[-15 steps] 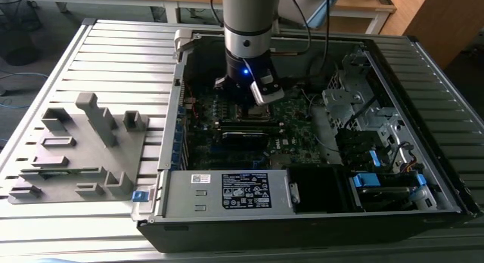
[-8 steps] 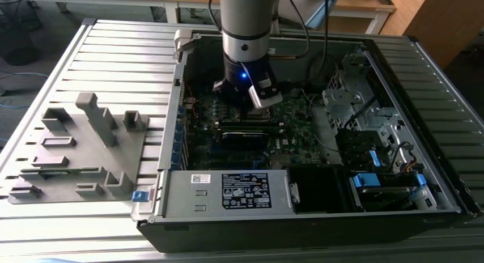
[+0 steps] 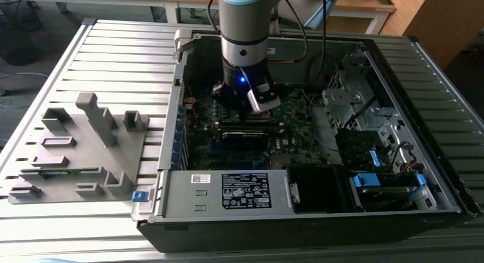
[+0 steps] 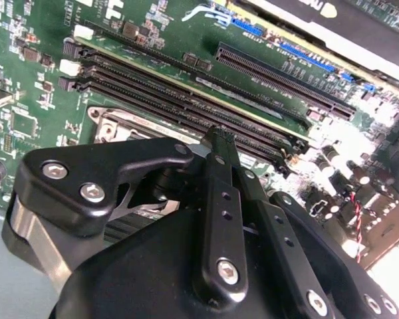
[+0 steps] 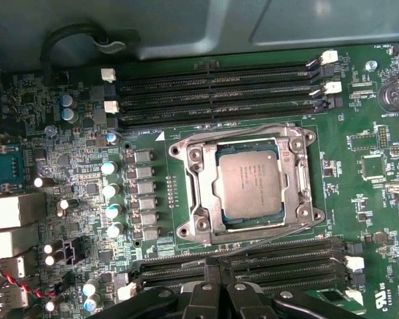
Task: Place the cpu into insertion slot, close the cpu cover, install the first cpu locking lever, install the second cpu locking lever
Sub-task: 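Install the second cpu locking lever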
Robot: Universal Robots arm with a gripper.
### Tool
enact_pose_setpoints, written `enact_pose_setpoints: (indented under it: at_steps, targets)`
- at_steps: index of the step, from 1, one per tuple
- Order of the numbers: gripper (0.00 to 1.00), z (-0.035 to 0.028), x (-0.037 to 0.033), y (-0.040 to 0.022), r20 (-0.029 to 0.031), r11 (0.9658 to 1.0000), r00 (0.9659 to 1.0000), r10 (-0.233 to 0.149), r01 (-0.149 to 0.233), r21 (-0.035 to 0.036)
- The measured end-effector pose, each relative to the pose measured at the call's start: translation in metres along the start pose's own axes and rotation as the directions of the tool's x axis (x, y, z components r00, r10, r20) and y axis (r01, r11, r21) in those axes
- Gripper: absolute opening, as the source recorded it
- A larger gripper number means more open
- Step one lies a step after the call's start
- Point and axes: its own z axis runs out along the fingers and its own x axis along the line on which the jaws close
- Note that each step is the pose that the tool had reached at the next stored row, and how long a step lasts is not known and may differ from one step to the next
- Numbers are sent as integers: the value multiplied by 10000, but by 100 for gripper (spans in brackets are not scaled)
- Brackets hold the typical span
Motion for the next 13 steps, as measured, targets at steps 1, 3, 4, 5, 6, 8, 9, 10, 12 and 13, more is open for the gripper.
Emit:
enact_pose_setpoints:
  at_steps: [1,3,4,5,6,8,9,10,12,13]
  targets:
    - [11,0,0,0,0,10000,10000,0,0,-1]
    - [11,1,0,0,1,10000,10000,0,0,-2]
    - [11,2,0,0,1,10000,10000,-6,6,-4]
    - [11,3,1,0,1,10000,10000,-40,40,-8]
    - [11,6,4,0,-1,10000,10000,-94,94,-13]
    - [11,12,9,-1,-6,9997,9997,-234,234,-21]
    - [11,16,10,-1,-8,9995,9995,-304,304,-26]
    - [11,19,12,-2,-10,9994,9994,-359,359,-30]
    - [11,23,20,-2,-13,9991,9991,-432,432,-34]
    - [11,26,24,2,-13,9989,9989,-462,462,-38]
